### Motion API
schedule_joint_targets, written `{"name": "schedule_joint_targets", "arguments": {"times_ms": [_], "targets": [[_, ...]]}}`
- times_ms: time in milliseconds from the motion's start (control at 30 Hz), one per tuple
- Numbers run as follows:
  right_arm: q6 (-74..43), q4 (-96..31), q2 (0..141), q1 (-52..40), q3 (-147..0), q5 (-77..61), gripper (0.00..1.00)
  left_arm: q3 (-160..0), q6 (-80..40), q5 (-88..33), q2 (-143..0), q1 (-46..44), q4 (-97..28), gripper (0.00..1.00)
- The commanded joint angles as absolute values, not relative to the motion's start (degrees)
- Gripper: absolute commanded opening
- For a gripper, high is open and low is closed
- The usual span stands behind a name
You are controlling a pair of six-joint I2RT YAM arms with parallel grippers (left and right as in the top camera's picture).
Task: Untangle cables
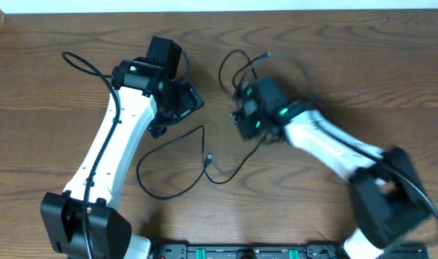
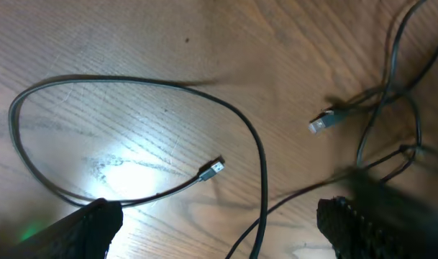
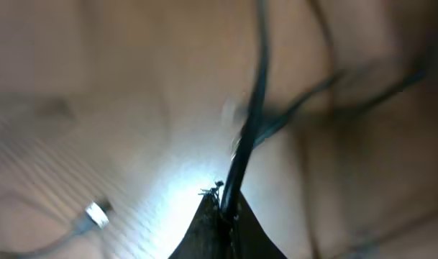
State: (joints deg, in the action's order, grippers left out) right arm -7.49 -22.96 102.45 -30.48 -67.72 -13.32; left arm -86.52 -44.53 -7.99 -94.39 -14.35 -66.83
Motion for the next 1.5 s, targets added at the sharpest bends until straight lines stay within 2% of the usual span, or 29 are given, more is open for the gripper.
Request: {"name": "schedule_joint_targets", "arguments": {"times_ms": [0,67,100,267,500,667,900,967,1133,1267,1467], "targets": [[-5.67,-23.09,90.13,-22.9,-78.5,-12.47,0.01,-85.56,-43.22,-6.79,-93.43,-14.33,-67.24,0.93],[-5.69,-22.98,85.93,-19.11,-83.11,-14.46,0.01,-85.56,-41.36,-6.81,-93.45,-15.05,-67.09,0.93],[-5.69,-22.92,84.01,-17.28,-85.41,-16.1,0.01,-85.56,-40.38,-6.83,-93.45,-15.57,-66.98,0.99],[-5.67,-22.96,76.82,-10.98,-92.16,-20.29,0.01,-85.56,-37.32,-6.83,-93.45,-20.12,-65.1,0.98],[-3.95,-26.33,71.11,-9.47,-92.58,-20.29,0.01,-85.56,-36.86,-6.79,-93.58,-30.7,-51.22,0.98],[-2.59,-27.92,71.24,-9.41,-92.55,-20.23,0.01,-85.56,-35.73,-6.55,-94.32,-34.76,-42.3,0.98],[6.07,-28.99,71.26,-9.41,-92.55,-13.19,0.01,-85.56,-35.59,-0.49,-94.5,-35.38,-42.54,0.98],[11.88,-29.1,71.5,-9.39,-92.55,-11.07,0.01,-85.56,-35.62,0.69,-94.5,-35.4,-42.98,0.98],[20.03,-27.99,74.22,-9.28,-92.55,2.48,0.01,-85.56,-35.62,0.71,-94.5,-35.4,-43.62,0.98],[22.06,-22.52,78.52,-6.28,-92.58,12.53,0.01,-85.56,-35.59,0.71,-94.5,-35.4,-44.66,0.98],[23.9,-1.06,85.23,3.64,-92.58,14.52,0.01,-85.56,-35.59,0.71,-94.5,-35.4,-46.85,0.98]]}}
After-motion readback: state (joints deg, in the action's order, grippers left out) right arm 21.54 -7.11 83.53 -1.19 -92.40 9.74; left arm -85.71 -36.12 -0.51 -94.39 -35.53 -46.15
